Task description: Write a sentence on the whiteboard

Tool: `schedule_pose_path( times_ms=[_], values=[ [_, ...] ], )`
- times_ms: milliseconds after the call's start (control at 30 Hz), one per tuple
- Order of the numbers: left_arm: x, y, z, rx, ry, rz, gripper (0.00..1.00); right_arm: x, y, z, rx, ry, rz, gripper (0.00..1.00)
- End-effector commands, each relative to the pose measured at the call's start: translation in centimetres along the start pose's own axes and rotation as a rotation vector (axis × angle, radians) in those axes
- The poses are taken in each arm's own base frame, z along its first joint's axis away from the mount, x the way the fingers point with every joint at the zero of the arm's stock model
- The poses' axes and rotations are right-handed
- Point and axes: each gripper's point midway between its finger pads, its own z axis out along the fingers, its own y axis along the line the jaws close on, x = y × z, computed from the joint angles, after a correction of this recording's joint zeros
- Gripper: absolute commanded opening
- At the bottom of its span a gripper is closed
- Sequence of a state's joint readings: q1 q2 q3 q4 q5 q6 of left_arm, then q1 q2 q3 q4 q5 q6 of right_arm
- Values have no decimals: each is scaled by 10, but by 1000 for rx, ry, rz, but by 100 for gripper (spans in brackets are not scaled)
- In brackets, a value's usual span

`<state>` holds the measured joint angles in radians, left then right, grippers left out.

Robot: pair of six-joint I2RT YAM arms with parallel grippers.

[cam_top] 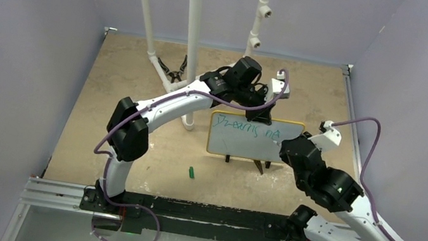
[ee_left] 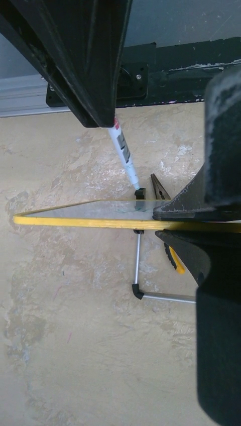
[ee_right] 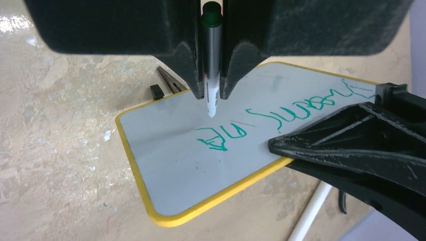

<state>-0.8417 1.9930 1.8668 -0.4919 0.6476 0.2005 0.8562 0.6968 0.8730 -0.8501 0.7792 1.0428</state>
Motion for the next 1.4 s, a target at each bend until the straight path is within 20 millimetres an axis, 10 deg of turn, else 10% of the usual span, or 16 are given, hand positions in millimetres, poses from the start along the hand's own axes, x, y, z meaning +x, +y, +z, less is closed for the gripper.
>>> schedule_pose_path(
  times_ms=[0,1367],
  values=[
    [8,1,-8,-21,31,63,0,-22,-3,-6,4,-81,69,0],
    [17,2,-13,-12,45,77,0,-27,-13,8,93,-170,48,0]
  ],
)
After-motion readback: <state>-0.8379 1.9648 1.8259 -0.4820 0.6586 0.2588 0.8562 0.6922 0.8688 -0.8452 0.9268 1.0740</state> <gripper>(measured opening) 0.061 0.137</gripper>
